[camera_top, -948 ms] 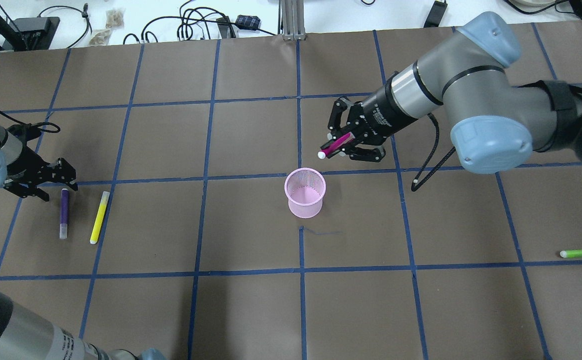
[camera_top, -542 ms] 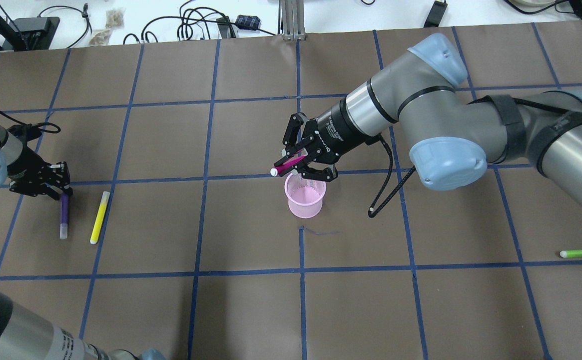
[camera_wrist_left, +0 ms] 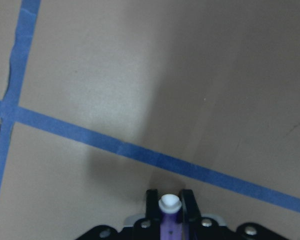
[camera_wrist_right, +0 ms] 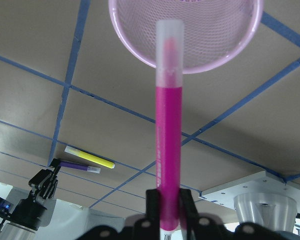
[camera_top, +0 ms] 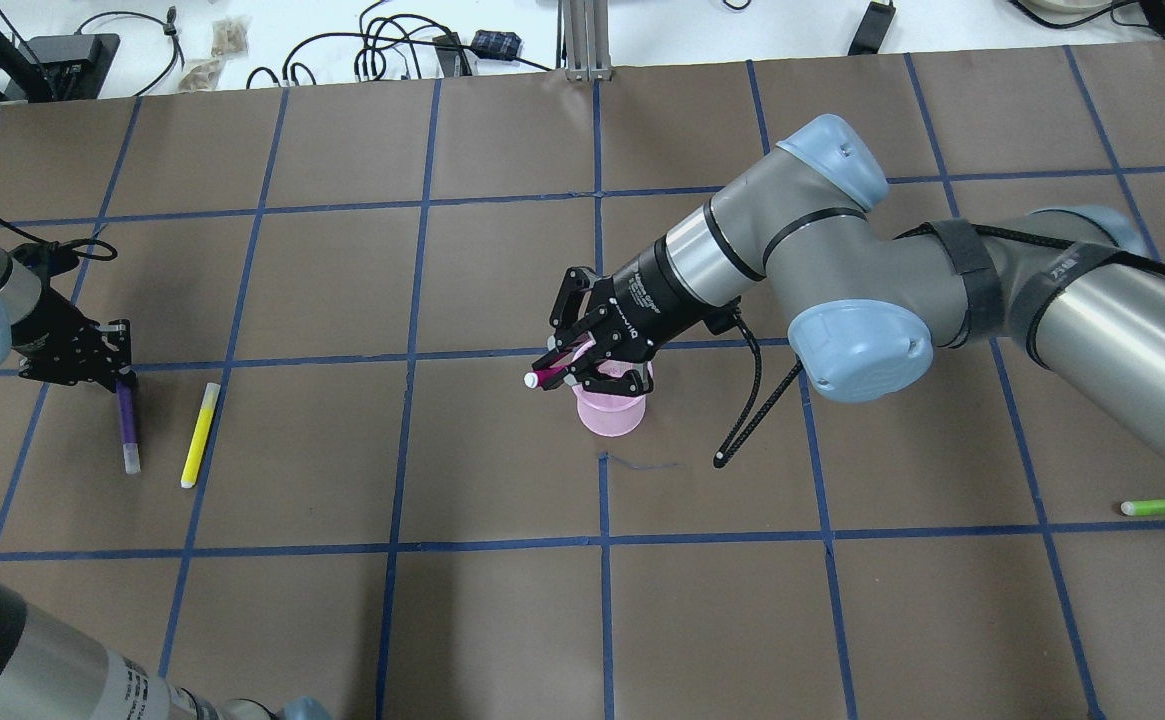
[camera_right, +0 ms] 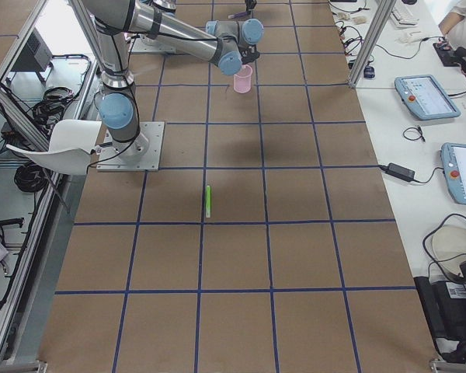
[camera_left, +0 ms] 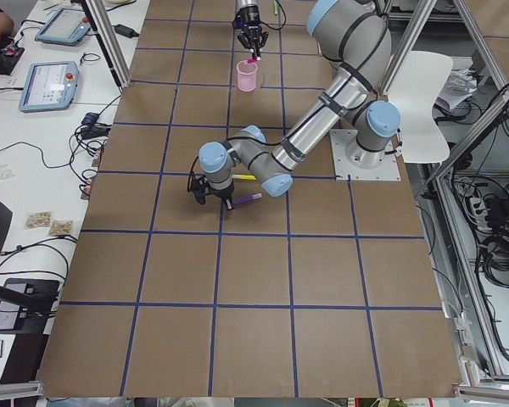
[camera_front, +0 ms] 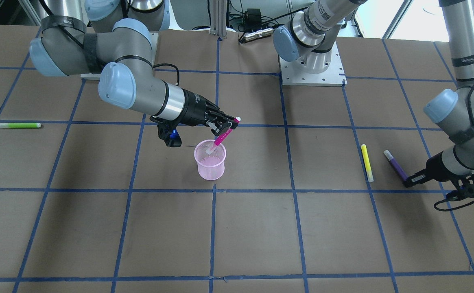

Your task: Insert purple and pink pens into pink cup

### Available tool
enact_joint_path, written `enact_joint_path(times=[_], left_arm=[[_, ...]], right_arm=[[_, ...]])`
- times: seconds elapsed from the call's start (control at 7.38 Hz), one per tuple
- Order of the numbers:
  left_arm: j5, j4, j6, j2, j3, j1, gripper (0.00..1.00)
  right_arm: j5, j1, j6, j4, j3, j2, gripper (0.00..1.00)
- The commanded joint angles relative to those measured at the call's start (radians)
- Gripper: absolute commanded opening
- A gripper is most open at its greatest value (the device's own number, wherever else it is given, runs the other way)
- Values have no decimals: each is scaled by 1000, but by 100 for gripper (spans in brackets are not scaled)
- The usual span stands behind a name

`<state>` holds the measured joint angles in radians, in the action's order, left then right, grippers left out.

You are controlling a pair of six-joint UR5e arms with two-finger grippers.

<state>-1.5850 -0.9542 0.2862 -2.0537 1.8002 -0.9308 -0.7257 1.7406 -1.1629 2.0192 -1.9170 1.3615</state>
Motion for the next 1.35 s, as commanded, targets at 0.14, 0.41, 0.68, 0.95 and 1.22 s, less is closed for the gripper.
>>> enact_joint_path(times=[0.14, 0.41, 0.68, 0.95, 1.22], left_arm=[[-3, 0, -10, 4, -10, 0, 0], [-38, -58, -19, 24, -99, -14, 0], [-47, -64, -22, 58, -114, -49, 0], [-49, -63, -93, 118, -114, -117, 0], [-47, -49, -201, 176, -133, -240, 0]], right_arm=[[-14, -9, -4, 7, 1, -28, 81], [-18, -35, 9, 15, 25, -27, 83], [-209, -90, 84, 9, 151, -27, 88], [-533, -131, 399, -92, 238, -18, 99], [-782, -168, 675, -181, 297, 11, 100]])
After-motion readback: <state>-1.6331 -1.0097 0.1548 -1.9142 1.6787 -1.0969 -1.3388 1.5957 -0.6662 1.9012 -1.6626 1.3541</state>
